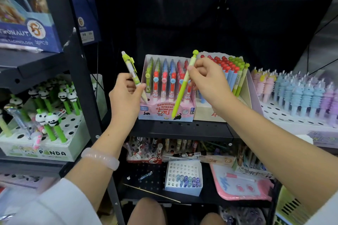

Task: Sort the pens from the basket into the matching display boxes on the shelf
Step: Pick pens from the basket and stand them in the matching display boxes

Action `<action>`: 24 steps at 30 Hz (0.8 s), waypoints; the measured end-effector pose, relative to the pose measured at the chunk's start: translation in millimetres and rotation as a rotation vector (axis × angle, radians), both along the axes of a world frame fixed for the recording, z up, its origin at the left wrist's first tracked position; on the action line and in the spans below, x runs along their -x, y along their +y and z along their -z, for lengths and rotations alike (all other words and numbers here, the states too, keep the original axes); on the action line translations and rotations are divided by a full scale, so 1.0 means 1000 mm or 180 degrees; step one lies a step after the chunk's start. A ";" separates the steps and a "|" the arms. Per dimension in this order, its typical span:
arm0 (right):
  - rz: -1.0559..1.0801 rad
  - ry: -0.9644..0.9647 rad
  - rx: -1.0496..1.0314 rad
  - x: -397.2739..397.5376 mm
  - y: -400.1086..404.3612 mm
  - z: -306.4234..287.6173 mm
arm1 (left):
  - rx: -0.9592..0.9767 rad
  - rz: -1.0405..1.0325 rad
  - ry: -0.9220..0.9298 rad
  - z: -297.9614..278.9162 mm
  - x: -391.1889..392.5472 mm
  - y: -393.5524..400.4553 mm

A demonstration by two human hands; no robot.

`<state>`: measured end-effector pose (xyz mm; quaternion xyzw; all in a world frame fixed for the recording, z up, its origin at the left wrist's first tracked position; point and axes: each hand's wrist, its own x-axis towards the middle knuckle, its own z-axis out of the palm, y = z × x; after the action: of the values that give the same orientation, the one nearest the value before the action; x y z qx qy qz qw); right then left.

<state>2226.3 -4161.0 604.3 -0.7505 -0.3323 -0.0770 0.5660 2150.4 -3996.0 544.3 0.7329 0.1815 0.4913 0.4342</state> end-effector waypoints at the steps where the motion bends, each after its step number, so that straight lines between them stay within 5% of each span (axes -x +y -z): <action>1: 0.0007 0.0005 -0.0001 -0.001 -0.002 0.000 | -0.0041 -0.0006 -0.0025 0.000 -0.001 0.000; 24: 0.0021 0.0127 -0.0155 -0.020 -0.027 0.026 | -0.0610 -0.0364 0.0550 0.017 -0.018 -0.007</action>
<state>2246.4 -4188.0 578.1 -0.7390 -0.3164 -0.0720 0.5904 2168.4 -4003.2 527.1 0.7990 0.2120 0.4655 0.3163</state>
